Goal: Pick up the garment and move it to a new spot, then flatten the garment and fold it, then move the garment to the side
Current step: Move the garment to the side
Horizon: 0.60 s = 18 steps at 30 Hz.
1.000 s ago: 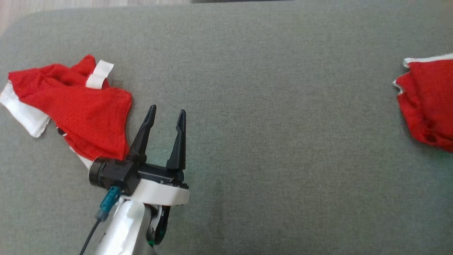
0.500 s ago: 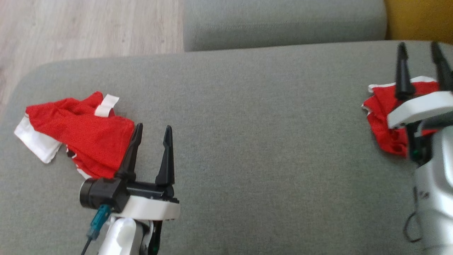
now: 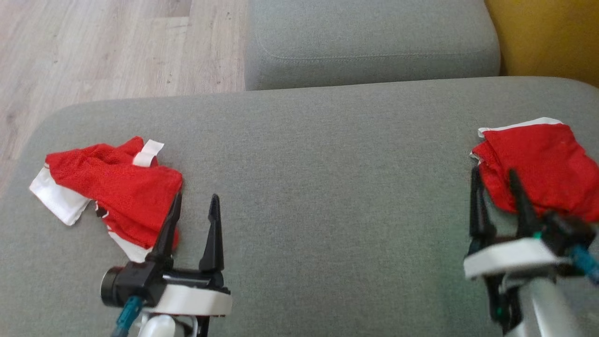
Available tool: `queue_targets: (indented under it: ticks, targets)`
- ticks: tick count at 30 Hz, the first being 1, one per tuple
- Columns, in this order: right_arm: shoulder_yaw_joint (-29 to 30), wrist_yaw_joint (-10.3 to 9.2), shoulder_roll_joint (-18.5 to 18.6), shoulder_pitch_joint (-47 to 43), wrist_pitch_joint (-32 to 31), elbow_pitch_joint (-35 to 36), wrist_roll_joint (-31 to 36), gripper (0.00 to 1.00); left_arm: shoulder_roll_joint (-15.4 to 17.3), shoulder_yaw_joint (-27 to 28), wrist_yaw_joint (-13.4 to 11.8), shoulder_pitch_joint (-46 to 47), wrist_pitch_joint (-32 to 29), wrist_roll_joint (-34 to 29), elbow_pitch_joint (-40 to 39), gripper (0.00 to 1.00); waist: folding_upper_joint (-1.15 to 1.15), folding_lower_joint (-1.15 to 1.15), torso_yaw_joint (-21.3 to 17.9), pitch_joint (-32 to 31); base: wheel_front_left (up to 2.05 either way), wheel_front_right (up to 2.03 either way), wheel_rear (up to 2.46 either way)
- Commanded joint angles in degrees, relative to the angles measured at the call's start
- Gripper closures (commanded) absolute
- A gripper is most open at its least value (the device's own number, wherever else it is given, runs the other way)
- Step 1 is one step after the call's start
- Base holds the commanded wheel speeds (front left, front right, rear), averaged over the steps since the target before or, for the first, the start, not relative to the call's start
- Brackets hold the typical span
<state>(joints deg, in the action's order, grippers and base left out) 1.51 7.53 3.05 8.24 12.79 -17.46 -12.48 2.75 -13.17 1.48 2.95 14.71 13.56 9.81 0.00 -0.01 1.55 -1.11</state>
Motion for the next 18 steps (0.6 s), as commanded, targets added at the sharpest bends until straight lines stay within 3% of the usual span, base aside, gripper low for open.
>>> queue_targets:
  ticks: [1, 18]
  targets:
    - [-1.9, -0.04, -0.1, 0.9, 1.2, 1.7, -0.2, 0.0, 0.1, 2.3, -0.4, 1.2, 0.3, -0.2, -1.6, 0.0, 0.0, 0.01, 0.0, -0.1, 0.0, 0.0, 0.0]
    - [-2.4, -0.04, -0.2, -3.3, 2.2, 2.8, -0.4, 0.0, 0.1, 3.1, -0.9, -0.1, 0.3, 0.6, -1.4, 0.0, 0.0, 0.01, -0.2, -0.1, 0.0, 0.0, 0.0]
